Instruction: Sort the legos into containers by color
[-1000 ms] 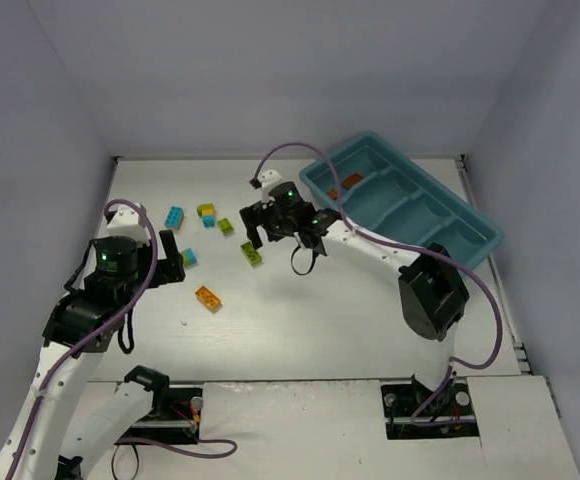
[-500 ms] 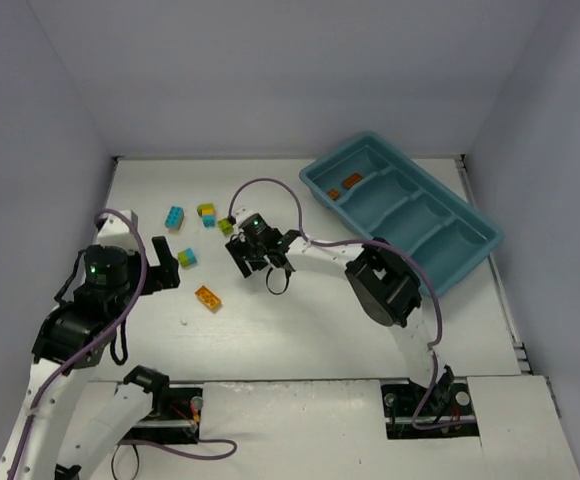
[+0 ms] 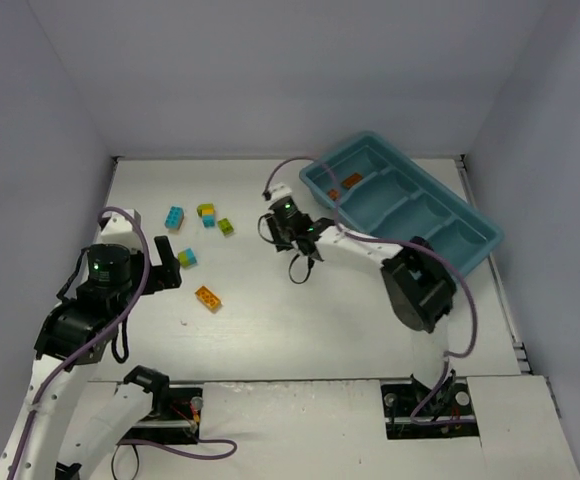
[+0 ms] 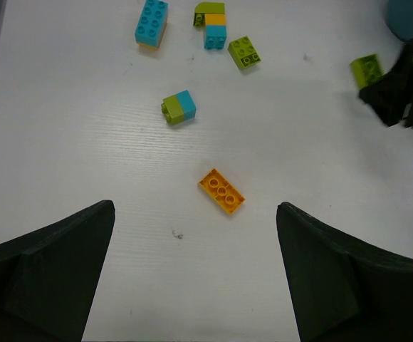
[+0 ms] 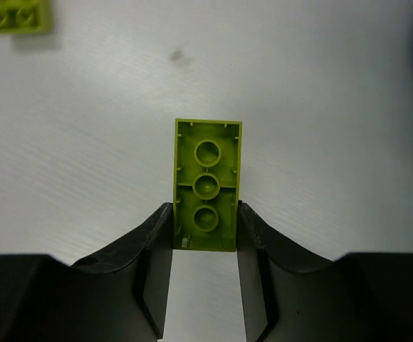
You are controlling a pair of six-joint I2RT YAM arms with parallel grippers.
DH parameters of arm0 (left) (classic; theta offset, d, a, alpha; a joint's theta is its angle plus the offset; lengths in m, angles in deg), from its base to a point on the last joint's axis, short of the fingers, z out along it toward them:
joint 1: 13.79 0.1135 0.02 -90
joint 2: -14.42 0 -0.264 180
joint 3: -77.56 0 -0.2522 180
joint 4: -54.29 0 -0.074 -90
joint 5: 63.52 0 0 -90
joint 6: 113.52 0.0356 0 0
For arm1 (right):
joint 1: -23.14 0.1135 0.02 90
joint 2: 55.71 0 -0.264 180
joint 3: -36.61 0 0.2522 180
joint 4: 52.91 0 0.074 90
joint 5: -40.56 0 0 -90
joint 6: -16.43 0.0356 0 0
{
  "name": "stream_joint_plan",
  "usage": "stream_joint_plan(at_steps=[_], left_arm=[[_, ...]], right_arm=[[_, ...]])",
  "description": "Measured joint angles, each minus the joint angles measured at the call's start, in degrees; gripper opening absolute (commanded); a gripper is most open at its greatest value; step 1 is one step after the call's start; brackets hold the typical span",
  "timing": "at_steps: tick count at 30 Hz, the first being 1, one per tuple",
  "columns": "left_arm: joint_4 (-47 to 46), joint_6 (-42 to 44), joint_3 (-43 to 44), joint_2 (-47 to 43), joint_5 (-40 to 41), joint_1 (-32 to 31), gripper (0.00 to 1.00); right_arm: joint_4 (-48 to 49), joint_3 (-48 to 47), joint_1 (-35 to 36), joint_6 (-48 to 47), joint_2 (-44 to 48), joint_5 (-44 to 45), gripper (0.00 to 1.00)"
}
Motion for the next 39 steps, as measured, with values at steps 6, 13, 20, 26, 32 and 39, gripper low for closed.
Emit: stream_joint_plan(at_steps=[6,13,20,26,32,39], left_arm=[[-1.0,-0.4,0.0,1.8,-1.3,0.0,0.89],[-2.2,-1.2,-0.1,3.1,-2.3,0.0,0.89],[-2.4,-1.2,-0.1,3.0,-2.2,0.0,0.89],[-2.2,-1.2,-0.1,2.2,-1.7,0.0,0.89],[-2.1,-1.3,-0.1,1.4,-0.9,0.0,0.89],[-2.1,-1.4,-0.1,1.9,-0.7,0.0,0.89]], right_arm=[[1.0,6.7,-13.9,2.1,17.9,5.2,0.01],[1.7,8.2,-28.5,4.2,23.0,7.3,0.03],[0.8,5.9,-34.1,5.5,13.0,4.7,0.10],[0.3,1.1,-35.3,5.5,6.4,2.5,0.33],[0.6,-2.1,-35.3,4.8,5.7,-0.4,0.57],[0.8,-2.2,-32.2,2.1,6.3,-2.0,0.59]])
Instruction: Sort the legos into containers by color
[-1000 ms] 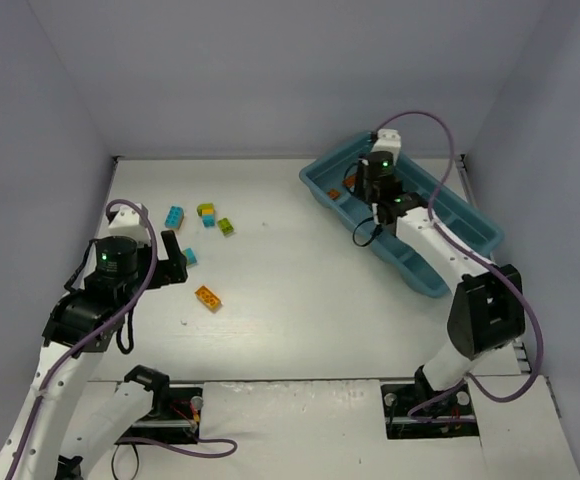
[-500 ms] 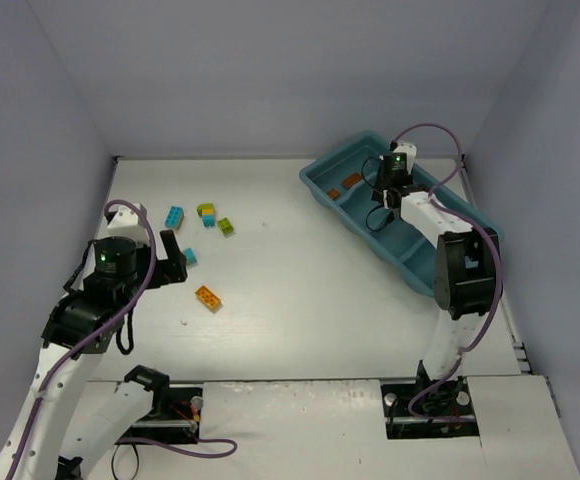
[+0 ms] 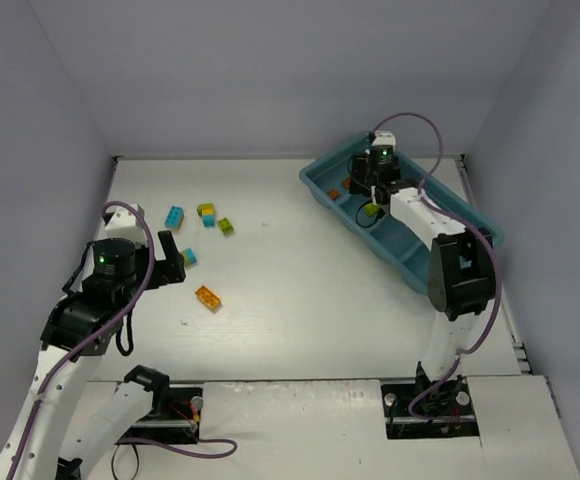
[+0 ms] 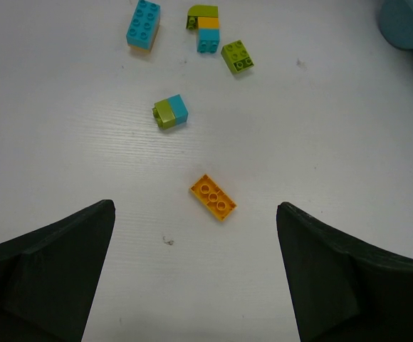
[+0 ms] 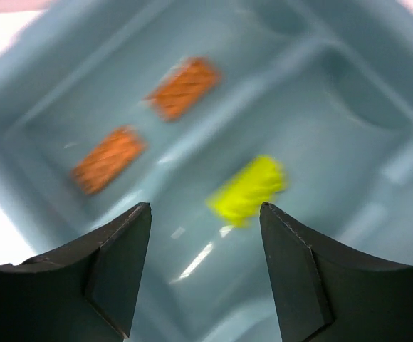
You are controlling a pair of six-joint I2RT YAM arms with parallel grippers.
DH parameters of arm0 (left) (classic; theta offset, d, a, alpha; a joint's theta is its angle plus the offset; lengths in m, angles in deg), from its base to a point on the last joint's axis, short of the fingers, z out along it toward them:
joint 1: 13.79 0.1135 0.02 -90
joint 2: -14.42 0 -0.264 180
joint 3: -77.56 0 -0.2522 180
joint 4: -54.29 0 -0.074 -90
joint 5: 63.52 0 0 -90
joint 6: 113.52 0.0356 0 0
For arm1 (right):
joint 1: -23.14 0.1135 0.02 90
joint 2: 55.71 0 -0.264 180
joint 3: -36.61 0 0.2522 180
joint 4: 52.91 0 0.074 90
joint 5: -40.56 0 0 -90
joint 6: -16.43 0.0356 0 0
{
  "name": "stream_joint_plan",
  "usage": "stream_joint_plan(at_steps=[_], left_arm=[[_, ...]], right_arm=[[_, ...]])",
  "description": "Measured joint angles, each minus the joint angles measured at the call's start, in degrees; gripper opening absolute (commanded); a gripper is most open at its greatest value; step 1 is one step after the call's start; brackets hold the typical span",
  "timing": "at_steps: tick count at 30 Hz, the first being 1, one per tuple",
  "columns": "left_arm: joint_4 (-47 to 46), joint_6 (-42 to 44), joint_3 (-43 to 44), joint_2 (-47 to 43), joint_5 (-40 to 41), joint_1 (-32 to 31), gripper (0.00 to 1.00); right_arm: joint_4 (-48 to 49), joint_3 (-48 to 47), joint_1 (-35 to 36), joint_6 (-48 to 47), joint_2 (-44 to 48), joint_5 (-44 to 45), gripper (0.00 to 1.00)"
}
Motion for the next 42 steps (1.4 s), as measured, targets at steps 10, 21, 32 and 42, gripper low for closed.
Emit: stream_joint_plan(at_steps=[10,21,32,42], left_arm=[[0.1,0.0,-0.8,0.1,0.0,0.0,0.89],[2.4,-0.7,-1.3,-2.2,0.9,0.0,0.89],[4.8,-4.5,-1.9,-6.5,1.0,0.0,0.89],[6.0,-6.3,-1.9,-5.5,1.0,0.0,0.89]], right_arm=[[3.1,-2.9,18.1,-5.9,1.2,-13.4,0.78],[5.8,-18.1,27.8,-8.5,-19.5,-18.0,0.77],[5.5,-29.0,30.8,-8.7,-32.5,-18.7,0.77],[7.3,-34.7,31.5,-7.8,-37.5,-17.4,0.37]])
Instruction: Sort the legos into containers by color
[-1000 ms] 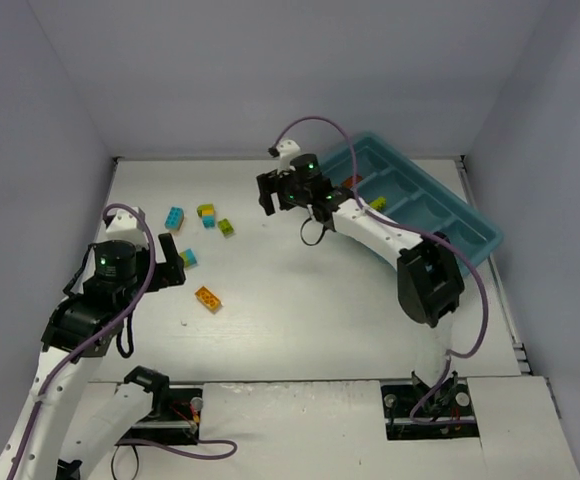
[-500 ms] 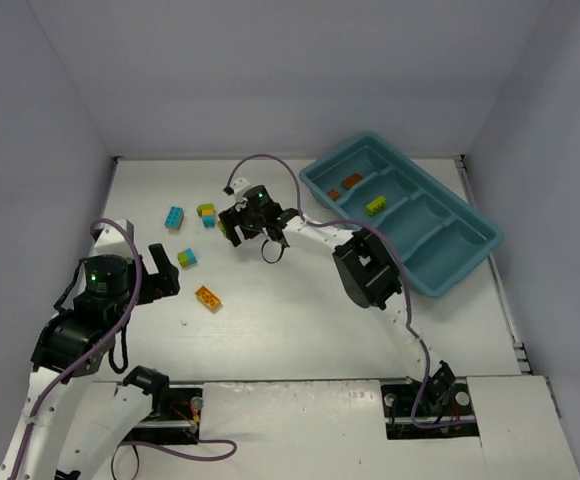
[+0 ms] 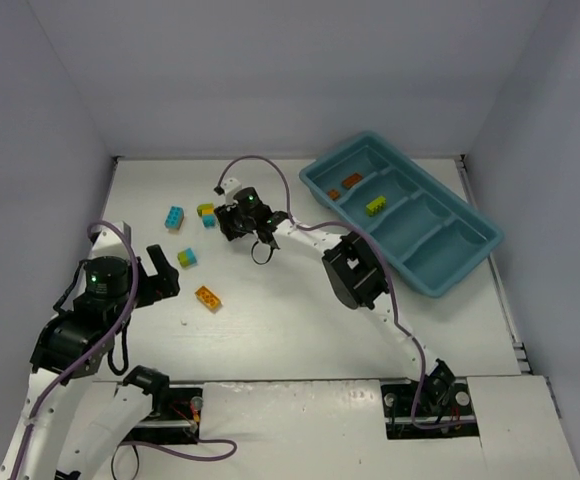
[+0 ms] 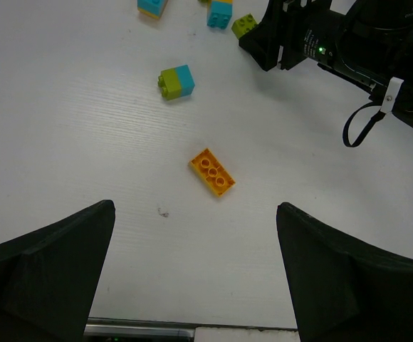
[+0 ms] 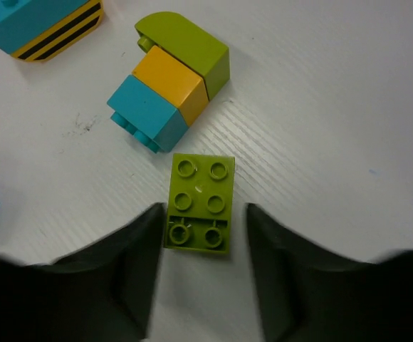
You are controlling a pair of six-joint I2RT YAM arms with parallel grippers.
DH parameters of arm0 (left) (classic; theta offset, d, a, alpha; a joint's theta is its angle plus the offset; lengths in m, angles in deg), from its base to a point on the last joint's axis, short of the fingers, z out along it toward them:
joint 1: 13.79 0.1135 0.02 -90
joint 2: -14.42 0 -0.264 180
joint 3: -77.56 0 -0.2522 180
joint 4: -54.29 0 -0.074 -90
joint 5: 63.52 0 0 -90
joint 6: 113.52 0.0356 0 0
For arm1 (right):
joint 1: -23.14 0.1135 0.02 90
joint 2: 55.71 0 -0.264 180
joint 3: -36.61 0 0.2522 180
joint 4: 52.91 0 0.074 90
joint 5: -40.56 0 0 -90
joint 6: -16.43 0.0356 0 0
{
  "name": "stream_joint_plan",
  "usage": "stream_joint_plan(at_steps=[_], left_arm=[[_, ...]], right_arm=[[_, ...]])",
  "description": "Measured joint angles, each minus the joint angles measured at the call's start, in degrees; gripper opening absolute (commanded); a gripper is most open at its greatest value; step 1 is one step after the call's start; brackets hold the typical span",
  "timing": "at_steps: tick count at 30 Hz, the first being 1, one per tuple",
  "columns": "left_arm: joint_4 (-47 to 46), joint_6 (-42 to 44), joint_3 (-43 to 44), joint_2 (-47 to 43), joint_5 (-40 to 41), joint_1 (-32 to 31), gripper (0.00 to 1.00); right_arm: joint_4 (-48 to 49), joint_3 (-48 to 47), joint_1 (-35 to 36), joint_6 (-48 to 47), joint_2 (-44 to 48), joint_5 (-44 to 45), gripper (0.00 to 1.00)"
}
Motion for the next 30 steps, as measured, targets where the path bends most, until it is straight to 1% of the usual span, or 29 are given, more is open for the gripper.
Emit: stream_joint_plan(at_steps=[1,2,3,4,5,6,7,10,13,14,15,19,22,24,27,30], left_arm=[[0.0,-0.1,0.0,0.0,0.0,0.0,0.89],[0.0,-0.1,0.0,0.0,0.0,0.0,0.89],[0.0,-0.2,0.0,0.0,0.0,0.0,0.89],[0.0,-0.2,0.0,0.0,0.0,0.0,0.89],[0.0,-0.2,0.0,0.0,0.0,0.0,0.89],[0.0,-0.2,0.0,0.3,0.0,0.0,0.89],[0.0,-0.2,0.0,0.6,0.0,0.0,0.89],[-0.5,-0.4,-0.3,2.1,0.2,0.0,0.89],[-1.1,-0.7,-1.2,4.4,0.3,0.0,0.89],[-1.5,-0.7,-1.5,5.5,0.4,0.0,0.89],[-1.7,-0.8,-1.6,6.3,0.4,0.0,0.89],[-4.2,-1.0,-1.9,11.4,0.5,0.1,0.89],[-6.2,-1.6,-2.2,15.3,0.0,0.1,0.89],[-7.3,-2.3,-2.6,18.2,-0.7,0.1,0.89],[-8.2,-3.1,-2.7,21.7,-2.0,0.1,0.89],[-9.4,-3.4,-2.7,22.9,-2.6,0.1,0.89]], right_arm=[[0.3,0.0,0.0,-0.2,-0.1,0.4,0.27],[0.3,0.1,0.0,0.1,-0.1,0.8,0.09],[0.8,0.3,0.0,0.3,-0.1,1.4,0.01],[1.3,0.8,0.0,0.6,0.2,1.7,0.00],[2.7,4.4,-0.2,1.3,2.0,2.7,0.00],[2.7,4.6,-0.2,1.3,2.2,2.7,0.00],[3.7,7.0,-0.5,1.7,3.7,2.8,0.00],[3.3,16.0,-2.2,2.6,10.4,3.5,0.00],[2.7,24.1,-6.1,3.0,19.3,4.3,0.00],[2.6,28.3,-9.7,3.3,25.9,5.0,0.00],[2.6,28.5,-10.1,3.3,26.5,5.1,0.00],[2.9,31.8,-19.4,4.2,38.0,6.1,0.00],[2.7,33.2,-25.8,5.0,43.6,7.8,0.00],[1.9,34.1,-28.6,5.5,45.6,8.6,0.00],[-0.3,35.9,-31.2,6.7,46.1,10.4,0.00],[-3.8,37.7,-33.4,8.4,45.6,11.1,0.00]])
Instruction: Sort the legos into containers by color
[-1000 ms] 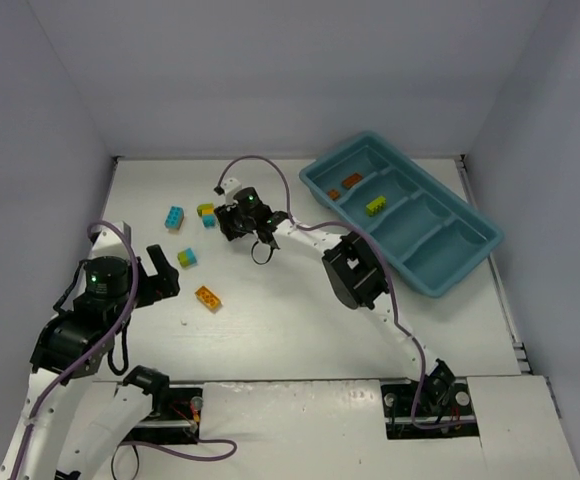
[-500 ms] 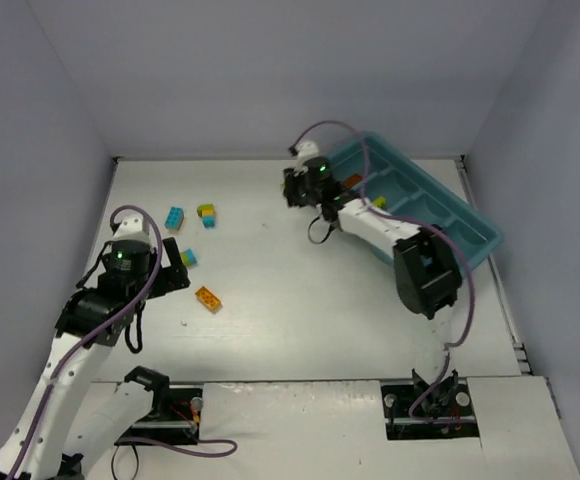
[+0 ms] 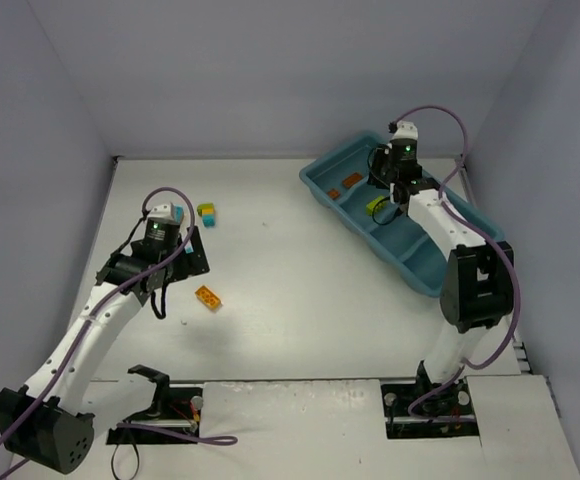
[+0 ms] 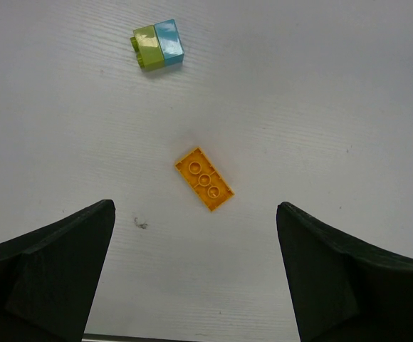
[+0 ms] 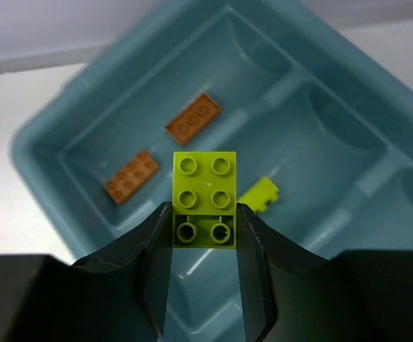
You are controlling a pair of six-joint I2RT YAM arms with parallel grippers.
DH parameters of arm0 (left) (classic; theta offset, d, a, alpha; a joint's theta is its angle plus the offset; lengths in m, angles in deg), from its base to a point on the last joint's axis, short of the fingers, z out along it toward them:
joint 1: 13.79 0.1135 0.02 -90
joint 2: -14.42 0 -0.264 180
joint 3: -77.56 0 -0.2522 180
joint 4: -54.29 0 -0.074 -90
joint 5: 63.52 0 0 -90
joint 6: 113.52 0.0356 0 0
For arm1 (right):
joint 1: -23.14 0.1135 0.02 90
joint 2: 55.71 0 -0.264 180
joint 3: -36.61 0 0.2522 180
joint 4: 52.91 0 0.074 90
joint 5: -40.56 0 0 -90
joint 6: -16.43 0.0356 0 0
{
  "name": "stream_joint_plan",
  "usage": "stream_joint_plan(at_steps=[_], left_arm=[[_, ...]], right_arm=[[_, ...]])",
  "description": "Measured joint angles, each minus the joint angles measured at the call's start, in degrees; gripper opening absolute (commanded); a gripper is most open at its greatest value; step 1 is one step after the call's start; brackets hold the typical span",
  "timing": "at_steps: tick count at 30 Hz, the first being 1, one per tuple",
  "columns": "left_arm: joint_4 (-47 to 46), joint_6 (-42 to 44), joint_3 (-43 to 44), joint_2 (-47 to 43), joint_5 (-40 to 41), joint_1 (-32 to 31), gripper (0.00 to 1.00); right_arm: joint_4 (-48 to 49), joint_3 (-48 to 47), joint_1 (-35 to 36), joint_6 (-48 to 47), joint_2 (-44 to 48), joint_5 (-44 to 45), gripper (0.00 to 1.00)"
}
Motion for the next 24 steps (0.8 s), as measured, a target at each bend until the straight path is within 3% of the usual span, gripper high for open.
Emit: stream_joint_plan(at_steps=[6,7,8,12,16,24], left_arm=[[-1.7,0.4,0.0,2.3,0.0,0.0,0.89],[-1.8,0.6,0.0,3.2,0.1,0.0,0.89],[-1.8,0.8,0.0,4.3,0.1,0.0,0.89],[-2.2,2.1,0.1,8.3,0.3,0.3,0.89],[-2.9,4.3,1.0,12.2,0.2,2.0,0.89],[-9.4,14.0,1.4,14.3,-0.5,4.5,0.89]], right_arm=[[-3.5,-0.6,-3.0,3.7,-4.0,1.3,0.10],[-3.7,-0.9,-3.3,4.3,-4.9,1.3,0.16],[-4.0,-1.2,-3.6,4.6,-5.7,1.4,0.27],[-5.7,-3.4,-4.3,5.7,-8.6,0.9,0.42],[-6.4,-5.5,-4.3,5.8,-9.3,-0.1,0.47],[-7.4,-7.9,-4.3,5.6,-8.3,-4.4,0.49]])
